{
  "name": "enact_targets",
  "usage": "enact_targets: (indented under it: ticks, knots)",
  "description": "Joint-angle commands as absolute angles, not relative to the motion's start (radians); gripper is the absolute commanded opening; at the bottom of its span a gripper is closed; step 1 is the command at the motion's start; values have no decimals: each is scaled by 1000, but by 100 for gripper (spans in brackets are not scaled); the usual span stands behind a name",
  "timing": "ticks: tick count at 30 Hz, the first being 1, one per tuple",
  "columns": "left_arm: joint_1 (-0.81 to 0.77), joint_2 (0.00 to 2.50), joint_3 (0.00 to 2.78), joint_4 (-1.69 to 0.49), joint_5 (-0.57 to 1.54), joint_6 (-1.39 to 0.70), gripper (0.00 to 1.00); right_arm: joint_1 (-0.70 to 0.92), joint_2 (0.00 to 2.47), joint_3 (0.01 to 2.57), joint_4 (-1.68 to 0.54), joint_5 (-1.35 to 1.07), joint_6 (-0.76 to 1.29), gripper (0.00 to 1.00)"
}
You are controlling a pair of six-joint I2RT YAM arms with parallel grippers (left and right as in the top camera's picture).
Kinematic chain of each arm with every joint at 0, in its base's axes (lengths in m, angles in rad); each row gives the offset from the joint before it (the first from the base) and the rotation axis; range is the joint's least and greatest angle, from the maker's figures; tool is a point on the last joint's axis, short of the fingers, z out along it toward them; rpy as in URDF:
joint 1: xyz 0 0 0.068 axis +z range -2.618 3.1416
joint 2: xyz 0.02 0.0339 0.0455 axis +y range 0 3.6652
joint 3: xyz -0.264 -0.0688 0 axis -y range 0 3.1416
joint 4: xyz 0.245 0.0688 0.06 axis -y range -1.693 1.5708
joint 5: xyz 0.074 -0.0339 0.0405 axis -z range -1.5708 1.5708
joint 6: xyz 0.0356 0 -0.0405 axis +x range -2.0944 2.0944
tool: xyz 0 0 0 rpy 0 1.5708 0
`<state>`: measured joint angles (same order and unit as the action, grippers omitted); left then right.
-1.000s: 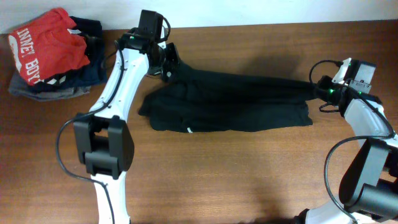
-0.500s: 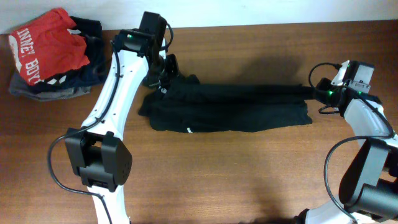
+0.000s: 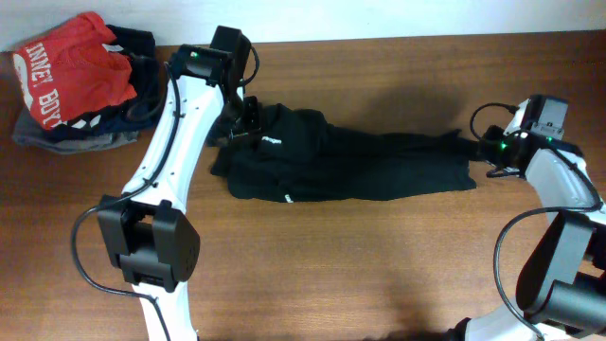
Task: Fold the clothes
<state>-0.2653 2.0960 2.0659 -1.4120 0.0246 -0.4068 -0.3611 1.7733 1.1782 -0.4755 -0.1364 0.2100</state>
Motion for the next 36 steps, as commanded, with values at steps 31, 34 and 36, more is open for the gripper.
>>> enact_targets:
  ticks: [31, 34, 36]
  knots:
    - [-275, 2357, 2078, -1080, 270, -159, 93, -190, 1776, 1462, -794, -138, 213, 94]
    - [-279, 2357, 2078, -1086, 274, -159, 75, -190, 1776, 1462, -795, -138, 213, 94]
    - [-282, 2357, 2078, -1097, 274, -159, 64, -190, 1776, 1462, -798, -138, 213, 94]
